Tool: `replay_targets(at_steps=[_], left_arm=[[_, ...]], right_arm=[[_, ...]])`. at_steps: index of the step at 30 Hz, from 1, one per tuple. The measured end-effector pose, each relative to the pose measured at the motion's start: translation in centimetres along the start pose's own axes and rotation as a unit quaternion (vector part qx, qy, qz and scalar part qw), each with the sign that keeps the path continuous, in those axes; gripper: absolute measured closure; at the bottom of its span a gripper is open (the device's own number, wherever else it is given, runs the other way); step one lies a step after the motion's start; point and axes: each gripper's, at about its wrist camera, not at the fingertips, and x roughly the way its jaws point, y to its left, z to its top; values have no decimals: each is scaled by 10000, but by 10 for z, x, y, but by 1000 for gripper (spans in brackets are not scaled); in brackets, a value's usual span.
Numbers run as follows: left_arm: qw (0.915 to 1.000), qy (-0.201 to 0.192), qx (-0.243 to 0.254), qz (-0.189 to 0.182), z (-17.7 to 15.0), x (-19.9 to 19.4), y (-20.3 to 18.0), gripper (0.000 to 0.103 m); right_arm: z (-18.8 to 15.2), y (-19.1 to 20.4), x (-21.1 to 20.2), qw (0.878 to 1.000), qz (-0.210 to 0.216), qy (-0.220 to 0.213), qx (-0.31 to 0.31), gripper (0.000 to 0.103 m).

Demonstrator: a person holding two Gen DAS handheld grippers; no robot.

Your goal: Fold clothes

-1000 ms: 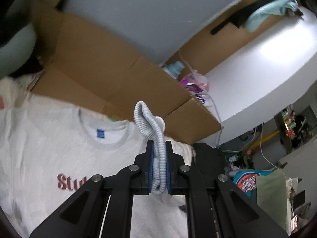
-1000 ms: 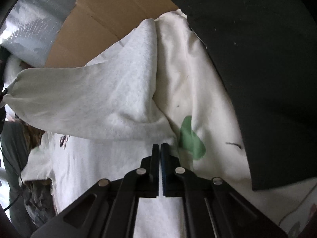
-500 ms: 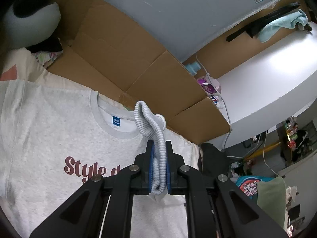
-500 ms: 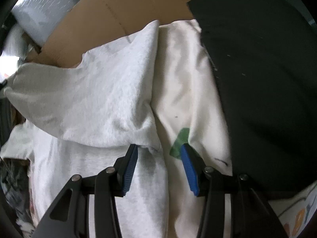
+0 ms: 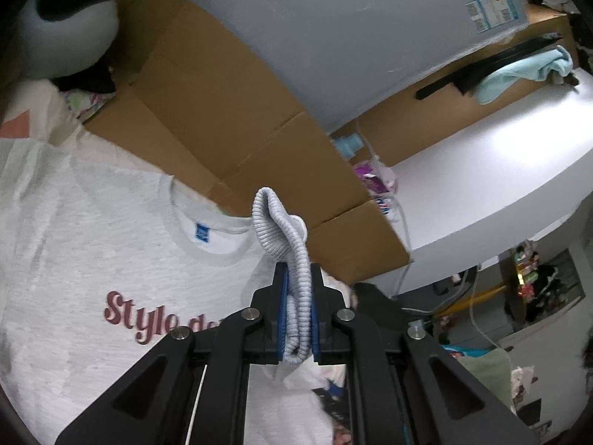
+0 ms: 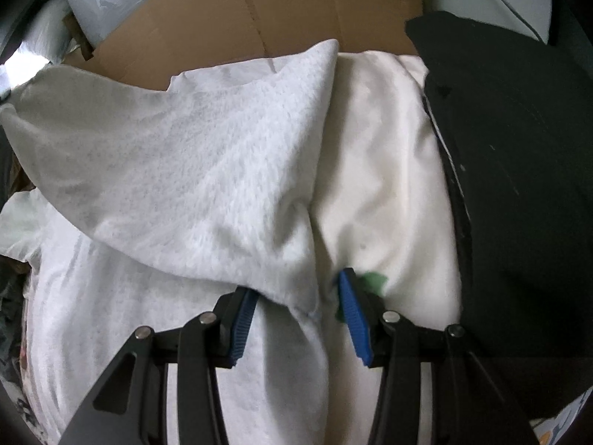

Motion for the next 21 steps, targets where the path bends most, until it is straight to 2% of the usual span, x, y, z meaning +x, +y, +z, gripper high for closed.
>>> replay_targets(at_steps=[4,8,14,21], left_arm=[[9999,-18,58,-109,1,-1,-9,94],[10000,-16,21,-91,-1,-1,-4,94],[9999,-4,-144,12,-12,-2,20,94],[9989,97,-394,237,-34,0,62,94]], right_arm=[[0,-2,-2,9998,-145,-126,-41,61],[7,-6,-8,9993,-251,-277,43,89],[7,-12,-20,9976,-474,-490,147,95],[-5,-19,-22,9980,-481,-373,161,96]])
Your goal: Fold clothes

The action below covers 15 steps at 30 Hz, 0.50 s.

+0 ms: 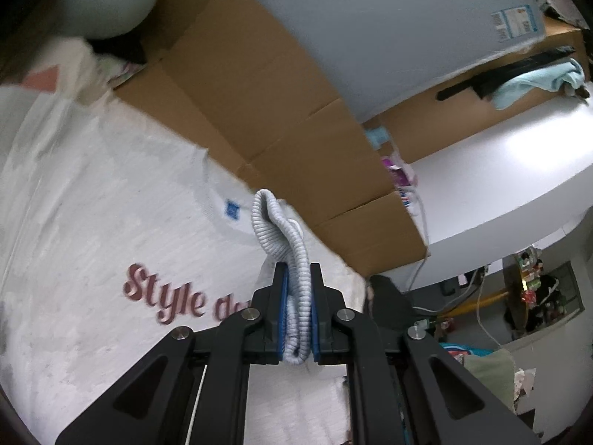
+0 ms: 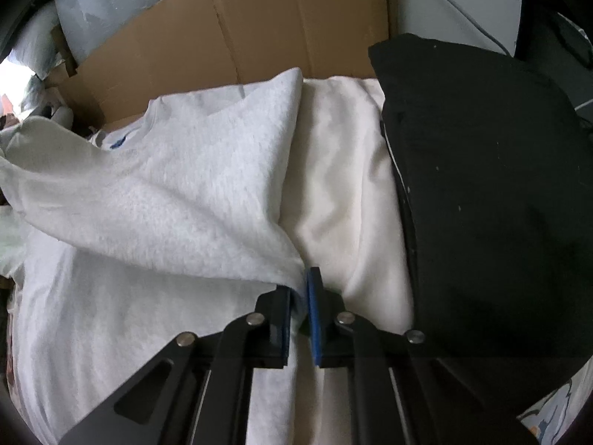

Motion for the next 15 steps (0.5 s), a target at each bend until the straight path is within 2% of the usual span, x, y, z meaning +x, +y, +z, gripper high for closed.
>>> replay_targets(at_steps=[10,15], left_arm=[[9982,264,-190,509,-28,4,62,94],[9955,450,-36,838,-38,17,81,94]], right_arm=[[-17,0,-8,9999,7,62,-145,96],[-18,-2,-10,9998,111,158,-92,96]])
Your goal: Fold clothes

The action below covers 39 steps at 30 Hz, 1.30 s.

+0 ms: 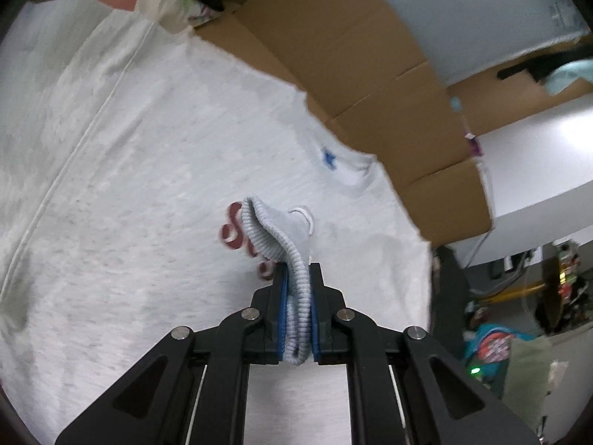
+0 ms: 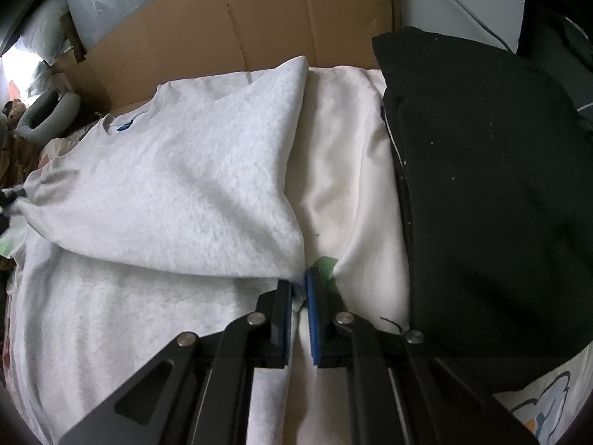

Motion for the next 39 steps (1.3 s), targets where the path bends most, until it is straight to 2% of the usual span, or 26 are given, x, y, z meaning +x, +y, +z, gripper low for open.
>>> replay_targets(at_steps=[5,8,13,20,31,32,33,34,39], left_arm=[[10000,41,56,50,-4,9,7,94],[9999,15,141,30,-4,8,4,94],[9996,-61,277,-50,-1,3,-5,94],[9993,-96,340,-130,3,2,-12,94],[9992,-116,331,-176,1,2,-12,94],[9992,-119,337,-188,1,2,-13,94],[9991,-123,342,-204,2,1,-13,94],[9990,-131,349,-230,2,1,-14,94],[9970,-275,469,-557,6,-7,-25,94]], right_arm=[[-6,-8,-6,9985,290,381,283,96],[-7,-10,-19,9980,449,325,304,95],[8,-16,-29,9963,655,152,540,91],[39,-12,-4,9946,845,223,552,75],[59,-13,34,9930,957,465,522,75],[60,-13,35,9925,998,488,513,77],[61,-13,36,9920,1039,496,523,91],[62,-15,35,9914,1078,478,565,99],[66,-24,25,9897,1136,386,778,99]])
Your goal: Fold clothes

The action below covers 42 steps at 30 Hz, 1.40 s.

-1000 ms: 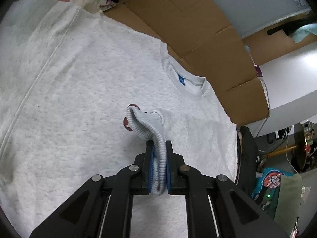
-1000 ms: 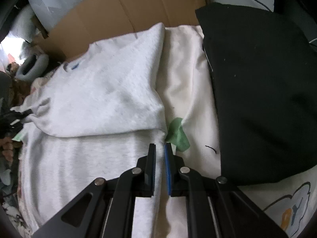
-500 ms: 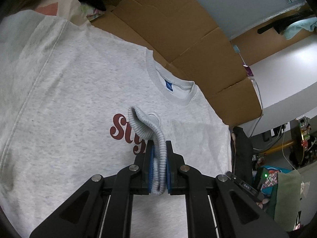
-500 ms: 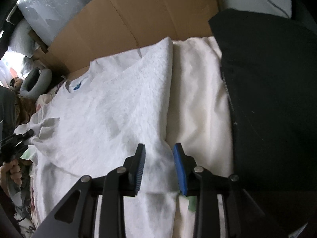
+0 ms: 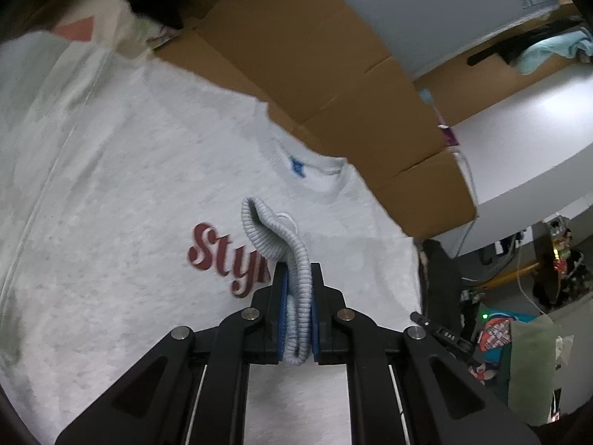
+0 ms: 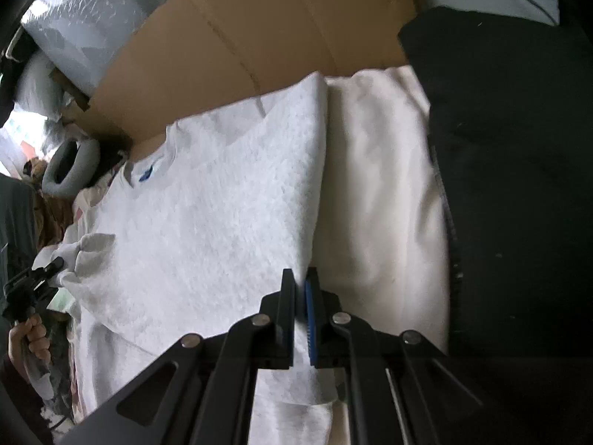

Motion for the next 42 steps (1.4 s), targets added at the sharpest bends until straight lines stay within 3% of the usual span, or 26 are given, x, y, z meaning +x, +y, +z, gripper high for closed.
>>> replay_targets(at_steps=[4,7,15,25,31,42], left_arm=[[9997,-80,150,-150,4,0,-5,94],[9999,18,127,59,3,8,3,94],[9988,295,85,393,-10,22,23,94],[9991,206,112,363,-6,22,21,94],[9991,155,107,381,-5,20,22,94],[9996,-95,176,182,3,9,16,94]], right_arm=[[0,-19,2,9990,44,82,437,99],[-2,-29,11,9980,-5,216,596,99],[-2,-26,-2,9989,-238,133,389,90],[-27,-2,-32,9993,-262,-213,-150,89],[-46,-3,-10,9989,-367,220,-167,89],[-52,5,-22,9978,-535,337,-197,89]])
